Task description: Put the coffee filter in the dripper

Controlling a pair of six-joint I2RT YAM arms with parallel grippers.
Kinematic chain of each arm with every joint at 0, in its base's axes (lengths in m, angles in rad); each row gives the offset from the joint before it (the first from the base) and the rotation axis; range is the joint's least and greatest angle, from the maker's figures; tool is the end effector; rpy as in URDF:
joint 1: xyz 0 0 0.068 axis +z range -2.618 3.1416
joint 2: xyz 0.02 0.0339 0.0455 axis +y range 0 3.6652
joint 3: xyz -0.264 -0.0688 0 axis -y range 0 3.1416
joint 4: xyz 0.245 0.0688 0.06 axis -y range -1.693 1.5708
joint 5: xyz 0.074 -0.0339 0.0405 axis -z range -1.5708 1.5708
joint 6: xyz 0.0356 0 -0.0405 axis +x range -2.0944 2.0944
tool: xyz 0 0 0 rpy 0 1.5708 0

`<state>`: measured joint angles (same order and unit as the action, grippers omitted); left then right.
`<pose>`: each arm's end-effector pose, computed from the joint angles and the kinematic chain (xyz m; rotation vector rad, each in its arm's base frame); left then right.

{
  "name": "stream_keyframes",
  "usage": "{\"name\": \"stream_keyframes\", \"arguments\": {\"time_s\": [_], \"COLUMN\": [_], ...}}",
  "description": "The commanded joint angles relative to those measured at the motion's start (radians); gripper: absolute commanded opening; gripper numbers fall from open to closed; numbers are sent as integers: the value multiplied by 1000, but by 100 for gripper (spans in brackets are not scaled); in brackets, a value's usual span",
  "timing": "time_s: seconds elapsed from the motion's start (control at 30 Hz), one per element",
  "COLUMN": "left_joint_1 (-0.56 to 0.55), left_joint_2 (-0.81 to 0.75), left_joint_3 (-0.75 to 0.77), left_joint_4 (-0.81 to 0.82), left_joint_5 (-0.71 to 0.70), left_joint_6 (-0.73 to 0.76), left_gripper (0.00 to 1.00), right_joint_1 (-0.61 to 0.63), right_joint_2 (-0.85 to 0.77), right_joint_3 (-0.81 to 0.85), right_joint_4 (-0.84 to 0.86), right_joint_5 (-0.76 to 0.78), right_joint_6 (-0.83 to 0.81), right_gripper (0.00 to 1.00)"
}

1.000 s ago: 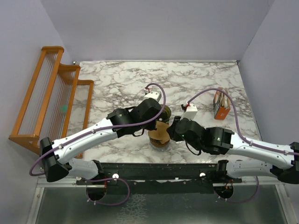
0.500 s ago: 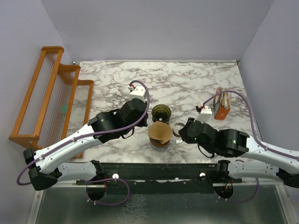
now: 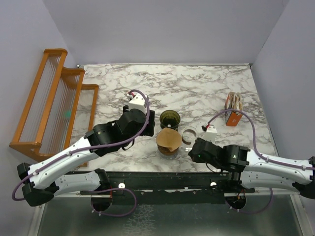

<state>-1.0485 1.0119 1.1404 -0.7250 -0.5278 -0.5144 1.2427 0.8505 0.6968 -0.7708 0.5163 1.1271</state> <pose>0.1163 -0.1661 0.3694 0.2615 2.0832 -0.3768 0.0683 0.1462 0.2499 0.0728 2.3947 0.5033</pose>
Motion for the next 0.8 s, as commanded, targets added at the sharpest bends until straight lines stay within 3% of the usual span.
{"name": "stream_keyframes", "arguments": {"time_s": [0.0,0.23,0.53,0.77], "left_joint_1": [4,4,4,4], "left_joint_2": [-43,-77,-98,-114], "left_joint_3": [-28,-51,-61,-68], "left_joint_4": [18,17,16,15], "left_joint_5": [-37,-29,-17,-12], "left_joint_6": [25,28,24,20], "left_gripper": [78,99,99,99], "right_joint_1": [6,6,5,6], "right_joint_2": [25,33,62,108], "right_joint_3": [-76,-208,-356,-410], "right_joint_4": [189,449,846,998], "right_joint_5": [-48,-4,51,66], "right_joint_6": [45,7,-186,-249], "right_gripper": [0,0,1,1]}}
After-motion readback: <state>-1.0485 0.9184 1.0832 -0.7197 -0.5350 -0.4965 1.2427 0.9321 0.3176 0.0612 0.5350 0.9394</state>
